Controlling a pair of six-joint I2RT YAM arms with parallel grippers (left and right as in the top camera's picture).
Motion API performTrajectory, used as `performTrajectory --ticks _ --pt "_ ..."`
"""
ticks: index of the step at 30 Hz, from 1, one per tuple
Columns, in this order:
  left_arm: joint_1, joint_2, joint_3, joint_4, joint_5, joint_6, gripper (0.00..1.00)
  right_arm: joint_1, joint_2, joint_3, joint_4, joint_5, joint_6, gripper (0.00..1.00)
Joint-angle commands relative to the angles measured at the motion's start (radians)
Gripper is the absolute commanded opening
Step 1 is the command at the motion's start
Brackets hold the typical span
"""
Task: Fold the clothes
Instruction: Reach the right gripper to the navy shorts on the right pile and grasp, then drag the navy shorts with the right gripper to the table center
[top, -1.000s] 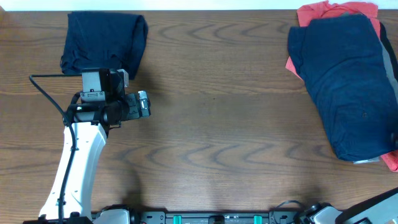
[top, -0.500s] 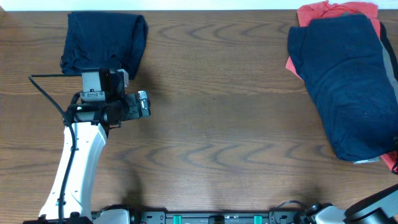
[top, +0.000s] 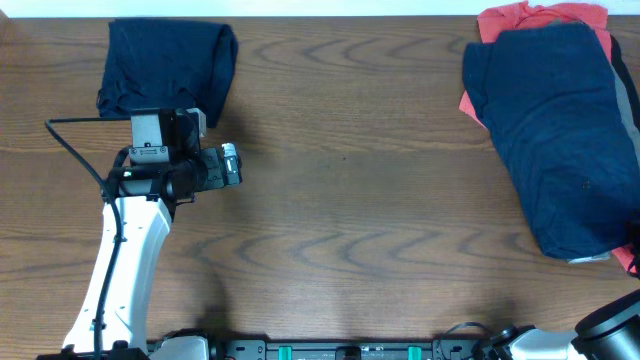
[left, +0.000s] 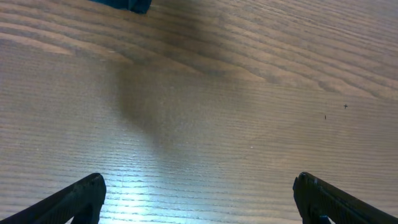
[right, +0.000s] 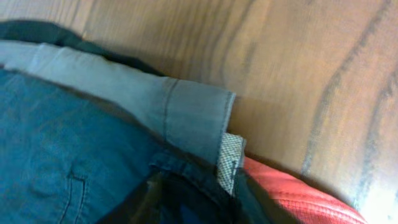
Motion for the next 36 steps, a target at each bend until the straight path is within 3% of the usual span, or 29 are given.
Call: performTrajectory --ticks 1,2,10,22,31,36 --pt "-0.002 0.006 0.018 0.004 0.014 0.009 0.98 0.032 0.002 -0.006 0.005 -0.026 -0.016 0.08" --pt "-0.002 0.006 0.018 0.004 0.014 0.009 0.98 0.037 0.002 -0.006 0.004 -0.026 -0.016 0.01" --pt "-0.002 0.006 0.018 0.008 0.014 0.009 0.98 0.099 -0.024 -0.006 -0.017 -0.113 -0.054 0.01" --pt "-0.002 0.006 0.018 0.021 0.014 0.009 0.98 0.192 -0.297 -0.037 -0.205 -0.100 -0.039 0.01" --pt "-0.002 0.006 0.018 0.024 0.014 0.009 0.98 0.186 -0.356 -0.174 -0.088 -0.084 -0.026 0.01" --pt "-0.002 0.006 0.018 0.032 0.013 0.009 0.98 0.226 -0.403 -0.174 -0.050 -0.136 -0.127 0.01"
